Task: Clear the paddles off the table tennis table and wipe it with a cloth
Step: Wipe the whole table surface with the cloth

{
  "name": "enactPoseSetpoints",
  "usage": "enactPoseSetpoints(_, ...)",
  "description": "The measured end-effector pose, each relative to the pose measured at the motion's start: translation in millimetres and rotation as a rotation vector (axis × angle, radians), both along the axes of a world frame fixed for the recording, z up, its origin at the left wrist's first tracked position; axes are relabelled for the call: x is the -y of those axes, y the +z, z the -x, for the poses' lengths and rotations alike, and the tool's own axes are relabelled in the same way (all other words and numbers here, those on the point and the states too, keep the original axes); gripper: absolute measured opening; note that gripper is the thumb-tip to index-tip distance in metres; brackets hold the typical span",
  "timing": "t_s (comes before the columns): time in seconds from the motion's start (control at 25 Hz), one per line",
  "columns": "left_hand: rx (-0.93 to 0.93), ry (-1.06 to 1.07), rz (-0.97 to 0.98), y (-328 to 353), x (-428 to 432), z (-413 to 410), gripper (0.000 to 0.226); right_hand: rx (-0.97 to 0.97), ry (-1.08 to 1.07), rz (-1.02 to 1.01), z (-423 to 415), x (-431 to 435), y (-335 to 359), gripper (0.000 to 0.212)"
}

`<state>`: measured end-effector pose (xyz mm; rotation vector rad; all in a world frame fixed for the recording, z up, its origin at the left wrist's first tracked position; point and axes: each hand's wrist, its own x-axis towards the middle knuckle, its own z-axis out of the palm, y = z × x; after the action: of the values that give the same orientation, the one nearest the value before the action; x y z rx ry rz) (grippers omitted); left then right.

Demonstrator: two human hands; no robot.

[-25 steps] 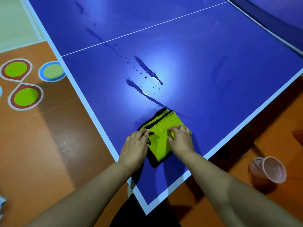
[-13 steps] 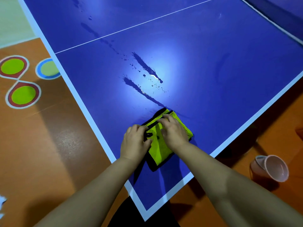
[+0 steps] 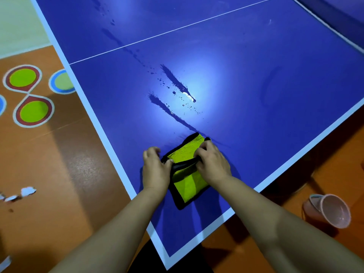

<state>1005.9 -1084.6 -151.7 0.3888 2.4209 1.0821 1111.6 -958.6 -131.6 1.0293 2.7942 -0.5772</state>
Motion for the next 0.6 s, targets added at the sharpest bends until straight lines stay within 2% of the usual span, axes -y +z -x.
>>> enactPoseSetpoints(0.04,-0.036,-0.103,0.011,1.6,0.1,-3.1,0.017,-0.024,-0.008,0.012,-3.1,-1.6,-0.2,0.017)
enactPoseSetpoints(0.16,-0.128,-0.366,0.027,8.4,7.0,-18.8,0.032,-0.078,-0.007,0.03,-6.0,-4.6,4.2,0.018)
enactPoseSetpoints(0.24,-0.162,-0.349,0.058,9.1,9.6,-26.1,0.038,-0.155,-0.02,0.027,-3.9,-3.7,8.8,0.027)
enactPoseSetpoints(0.36,-0.029,-0.098,0.103,8.0,6.1,-18.7,0.035,-0.217,-0.202,0.01,1.3,8.6,5.4,0.051)
enactPoseSetpoints(0.48,-0.108,-0.061,0.196,3.6,10.4,-4.4,0.046,0.085,-0.279,0.045,14.8,30.0,-15.3,0.081)
enactPoseSetpoints(0.6,-0.141,0.076,0.13,6.0,31.5,8.0,0.032,0.256,-0.244,-0.02,30.1,40.4,-38.4,0.102)
